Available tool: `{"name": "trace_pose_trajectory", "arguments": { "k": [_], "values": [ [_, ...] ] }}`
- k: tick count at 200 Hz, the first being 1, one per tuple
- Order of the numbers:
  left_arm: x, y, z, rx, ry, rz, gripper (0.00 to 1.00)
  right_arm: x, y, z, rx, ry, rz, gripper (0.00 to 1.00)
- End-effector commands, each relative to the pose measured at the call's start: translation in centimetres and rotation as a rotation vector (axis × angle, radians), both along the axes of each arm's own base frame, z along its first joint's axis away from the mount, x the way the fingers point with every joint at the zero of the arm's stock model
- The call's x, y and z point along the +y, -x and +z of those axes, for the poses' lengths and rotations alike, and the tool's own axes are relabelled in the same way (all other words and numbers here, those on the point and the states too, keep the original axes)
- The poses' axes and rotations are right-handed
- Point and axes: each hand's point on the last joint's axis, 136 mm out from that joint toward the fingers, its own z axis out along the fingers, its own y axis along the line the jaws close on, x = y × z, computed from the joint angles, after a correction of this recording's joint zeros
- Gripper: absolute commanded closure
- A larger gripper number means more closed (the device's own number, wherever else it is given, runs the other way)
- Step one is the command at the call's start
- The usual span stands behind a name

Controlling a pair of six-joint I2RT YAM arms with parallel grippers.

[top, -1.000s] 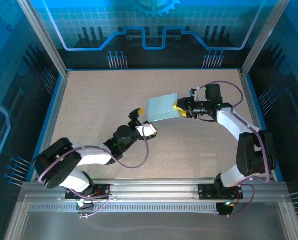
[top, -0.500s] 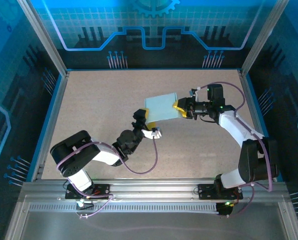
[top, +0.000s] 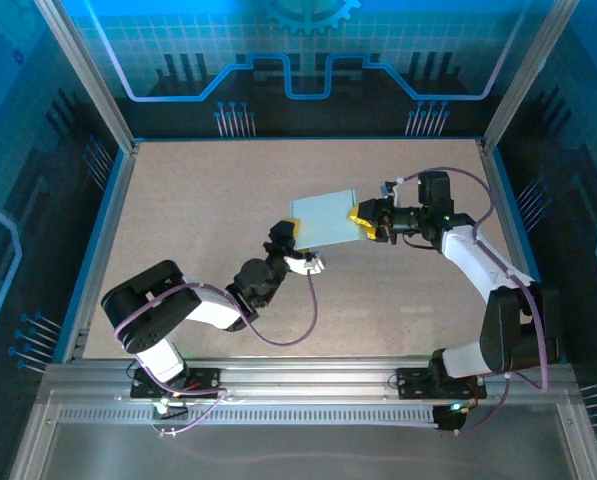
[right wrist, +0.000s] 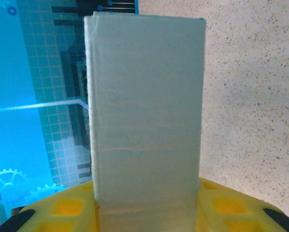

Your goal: Fold the paper box

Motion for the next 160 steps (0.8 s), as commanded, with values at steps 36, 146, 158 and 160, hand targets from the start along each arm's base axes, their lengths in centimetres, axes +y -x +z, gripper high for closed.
{"name": "trace_pose_trajectory", "arguments": {
  "k": [36, 146, 158, 160],
  "values": [
    [-0.3, 0.0, 2.1, -0.038, 0.072, 0.003, 0.61, -0.3, 0.2, 0.4, 0.011, -0.020, 0.001, 0.60],
    [0.1, 0.6, -1.9, 0.153, 0.102, -0.007, 0.67, -2.6, -0.4, 1.4, -0.111, 0.125, -0.088, 0.07],
    [-0.2, 0.8, -2.7, 0.223, 0.109, -0.022, 0.67, -3.5, -0.3, 1.5, -0.134, 0.157, -0.111, 0.06],
    [-0.2, 0.9, -2.9, 0.237, 0.110, -0.024, 0.67, -3.6, -0.3, 1.5, -0.140, 0.165, -0.115, 0.06]
  ]
}}
